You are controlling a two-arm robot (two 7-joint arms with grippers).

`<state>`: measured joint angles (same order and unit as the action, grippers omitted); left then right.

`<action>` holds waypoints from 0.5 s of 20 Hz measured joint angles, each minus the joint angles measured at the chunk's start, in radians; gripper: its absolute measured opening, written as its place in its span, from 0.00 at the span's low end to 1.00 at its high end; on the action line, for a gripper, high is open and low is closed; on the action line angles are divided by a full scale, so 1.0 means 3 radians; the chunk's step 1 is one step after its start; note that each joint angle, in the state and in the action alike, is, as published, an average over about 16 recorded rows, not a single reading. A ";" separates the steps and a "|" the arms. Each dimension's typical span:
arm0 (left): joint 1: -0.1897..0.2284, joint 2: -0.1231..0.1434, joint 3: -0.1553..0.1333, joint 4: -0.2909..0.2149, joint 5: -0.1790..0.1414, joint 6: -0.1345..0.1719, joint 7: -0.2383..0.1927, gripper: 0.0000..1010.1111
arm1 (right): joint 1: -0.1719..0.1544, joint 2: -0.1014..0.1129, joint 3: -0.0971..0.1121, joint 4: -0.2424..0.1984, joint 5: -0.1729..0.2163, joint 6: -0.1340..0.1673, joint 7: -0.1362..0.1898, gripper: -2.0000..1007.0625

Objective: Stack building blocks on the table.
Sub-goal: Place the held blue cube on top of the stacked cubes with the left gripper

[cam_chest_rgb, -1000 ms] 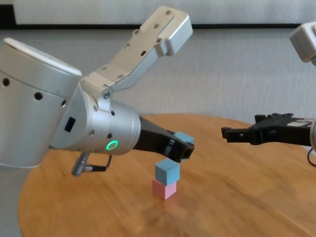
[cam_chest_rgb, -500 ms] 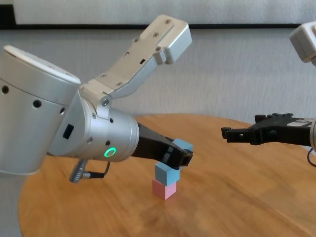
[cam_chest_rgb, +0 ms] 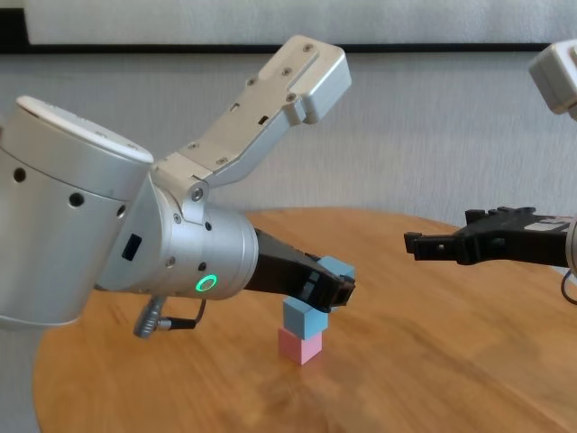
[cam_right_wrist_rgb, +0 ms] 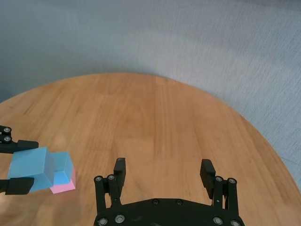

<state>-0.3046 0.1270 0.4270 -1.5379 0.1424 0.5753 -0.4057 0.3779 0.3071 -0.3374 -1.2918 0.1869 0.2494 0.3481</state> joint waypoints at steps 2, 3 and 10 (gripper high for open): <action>-0.0009 -0.0001 0.0002 0.0020 -0.0008 -0.0019 0.0005 0.41 | 0.0000 0.0000 0.0000 0.0000 0.0000 0.0000 0.0000 0.99; -0.0013 -0.0002 0.0003 0.0031 -0.0012 -0.0030 0.0008 0.41 | 0.0000 0.0000 0.0000 0.0000 0.0000 0.0000 0.0000 0.99; -0.0035 0.0005 0.0004 0.0083 -0.0040 -0.0086 0.0027 0.41 | 0.0000 0.0000 0.0000 0.0000 0.0000 0.0000 0.0000 0.99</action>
<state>-0.3153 0.1284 0.4283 -1.5129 0.1305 0.5495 -0.3977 0.3779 0.3071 -0.3374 -1.2918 0.1868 0.2494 0.3481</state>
